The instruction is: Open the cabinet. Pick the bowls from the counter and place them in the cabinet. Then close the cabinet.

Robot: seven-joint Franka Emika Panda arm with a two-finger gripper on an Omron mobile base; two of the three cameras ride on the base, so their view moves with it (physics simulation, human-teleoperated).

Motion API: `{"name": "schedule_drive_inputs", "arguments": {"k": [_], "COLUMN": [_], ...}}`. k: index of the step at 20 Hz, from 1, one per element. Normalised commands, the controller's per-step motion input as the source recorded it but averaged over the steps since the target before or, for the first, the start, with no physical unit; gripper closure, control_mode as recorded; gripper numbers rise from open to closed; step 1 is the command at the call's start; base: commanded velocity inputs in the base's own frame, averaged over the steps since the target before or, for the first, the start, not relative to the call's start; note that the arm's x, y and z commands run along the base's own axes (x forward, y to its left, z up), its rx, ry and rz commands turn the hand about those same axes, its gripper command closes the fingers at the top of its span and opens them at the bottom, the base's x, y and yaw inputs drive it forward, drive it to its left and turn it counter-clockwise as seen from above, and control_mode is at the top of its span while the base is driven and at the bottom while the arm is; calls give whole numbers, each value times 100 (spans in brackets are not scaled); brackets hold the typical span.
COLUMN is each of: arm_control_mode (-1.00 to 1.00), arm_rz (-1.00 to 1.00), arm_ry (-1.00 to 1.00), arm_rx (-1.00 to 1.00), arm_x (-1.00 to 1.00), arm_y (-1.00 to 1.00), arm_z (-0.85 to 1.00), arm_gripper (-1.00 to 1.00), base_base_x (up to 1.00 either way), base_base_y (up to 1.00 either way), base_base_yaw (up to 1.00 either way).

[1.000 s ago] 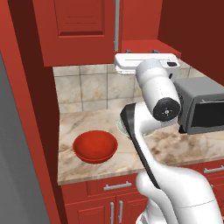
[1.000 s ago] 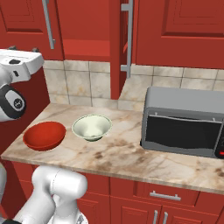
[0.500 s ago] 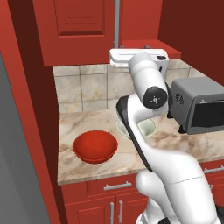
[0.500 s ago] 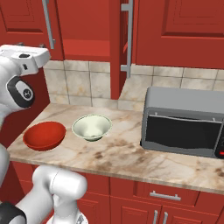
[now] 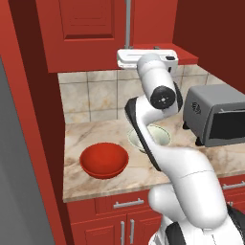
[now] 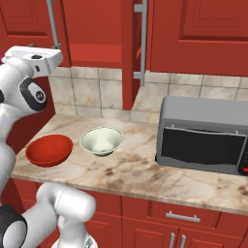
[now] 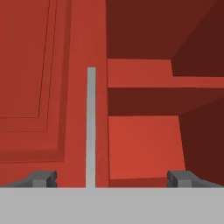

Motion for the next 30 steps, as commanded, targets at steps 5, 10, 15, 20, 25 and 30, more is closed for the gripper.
{"name": "schedule_drive_inputs", "arguments": {"k": [5, 10, 15, 20, 25, 30], "arm_control_mode": [-100, -100, -100, -100, -100, -100], "arm_rz": [0, 0, 0, 0, 0, 0], "arm_ry": [0, 0, 0, 0, 0, 0], "arm_rx": [0, 0, 0, 0, 0, 0], "arm_x": [37, 34, 34, 36, 37, 37], "arm_y": [0, 6, 12, 20, 11, 12], "arm_z": [0, 0, 0, 0, 0, 0], "arm_gripper": [-100, -100, -100, -100, -100, -100], "base_base_x": [0, 0, 0, 0, 0, 0], "base_base_y": [0, 0, 0, 0, 0, 0], "base_base_yaw": [0, 0, 0, 0, 0, 0]}}
